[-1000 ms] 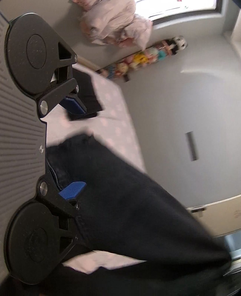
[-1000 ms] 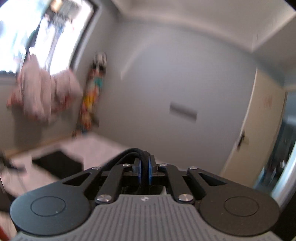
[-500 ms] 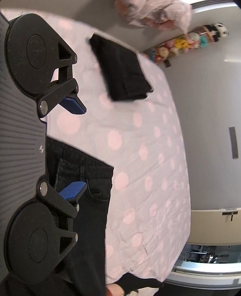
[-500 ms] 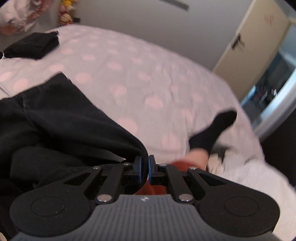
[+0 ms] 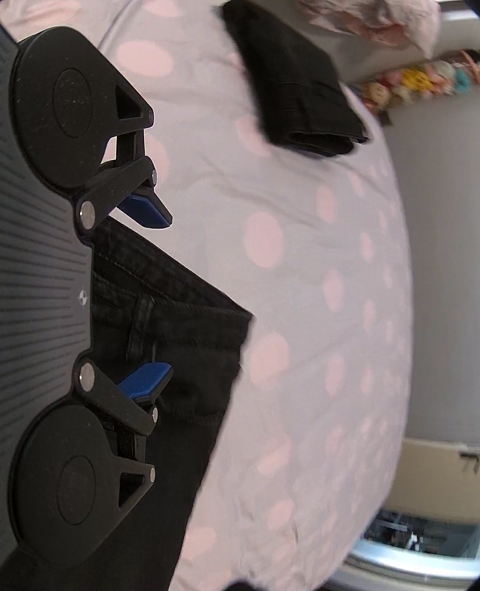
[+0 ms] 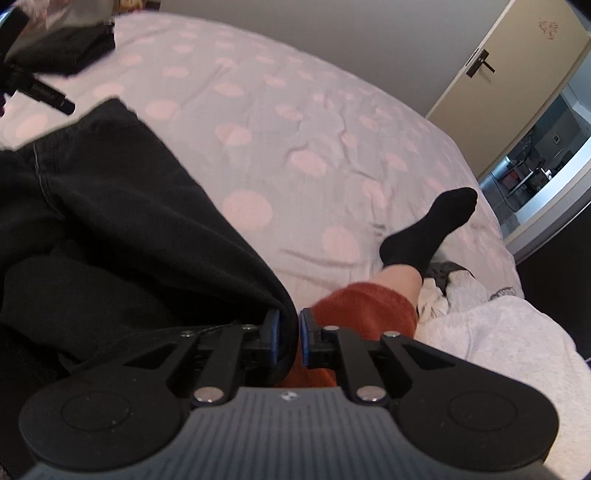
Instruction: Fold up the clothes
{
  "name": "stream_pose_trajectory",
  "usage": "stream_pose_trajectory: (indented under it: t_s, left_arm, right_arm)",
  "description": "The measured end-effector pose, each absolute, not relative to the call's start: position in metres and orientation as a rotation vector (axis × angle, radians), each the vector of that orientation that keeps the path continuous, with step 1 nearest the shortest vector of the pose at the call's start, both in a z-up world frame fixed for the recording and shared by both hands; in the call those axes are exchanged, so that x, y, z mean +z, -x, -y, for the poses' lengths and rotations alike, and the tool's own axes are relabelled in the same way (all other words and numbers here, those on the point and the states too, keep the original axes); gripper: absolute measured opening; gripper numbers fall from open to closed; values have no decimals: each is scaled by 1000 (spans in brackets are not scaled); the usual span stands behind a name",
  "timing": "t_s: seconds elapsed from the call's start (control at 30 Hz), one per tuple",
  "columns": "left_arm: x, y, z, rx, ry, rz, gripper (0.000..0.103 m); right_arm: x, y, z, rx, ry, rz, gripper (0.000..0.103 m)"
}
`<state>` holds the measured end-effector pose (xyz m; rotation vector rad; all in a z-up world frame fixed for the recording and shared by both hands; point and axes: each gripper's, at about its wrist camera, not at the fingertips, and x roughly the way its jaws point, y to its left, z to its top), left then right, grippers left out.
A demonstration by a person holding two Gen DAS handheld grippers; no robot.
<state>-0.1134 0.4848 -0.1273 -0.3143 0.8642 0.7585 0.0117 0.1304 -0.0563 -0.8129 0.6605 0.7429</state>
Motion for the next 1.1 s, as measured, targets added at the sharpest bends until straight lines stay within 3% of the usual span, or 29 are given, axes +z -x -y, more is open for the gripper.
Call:
stream_pose_trajectory:
  t_s: [0.1, 0.47, 0.63, 0.83, 0.87, 0.9, 1.1]
  left_arm:
    - [-147, 116, -491, 750, 321, -884, 95]
    - [-178, 120, -495, 733, 383, -896, 98]
    - [-180, 116, -491, 740, 369, -899, 95]
    - [-175, 113, -475, 693, 281, -880, 67]
    - [-174, 113, -473, 685, 278, -876, 49]
    - [-173, 113, -471, 677, 275, -872, 11]
    - [-169, 112, -459, 630, 258, -849, 5]
  right_arm:
    - [-54, -5, -137, 717, 847, -641, 33]
    - [-55, 7, -164, 664, 945, -594, 54]
    - [-55, 10, -160, 657, 957, -578, 57]
    - [-57, 10, -150, 641, 932, -596, 58]
    - [-58, 10, -149, 641, 930, -599, 58]
    - [-58, 11, -149, 641, 928, -598, 58]
    - [-55, 14, -144, 642, 930, -581, 58]
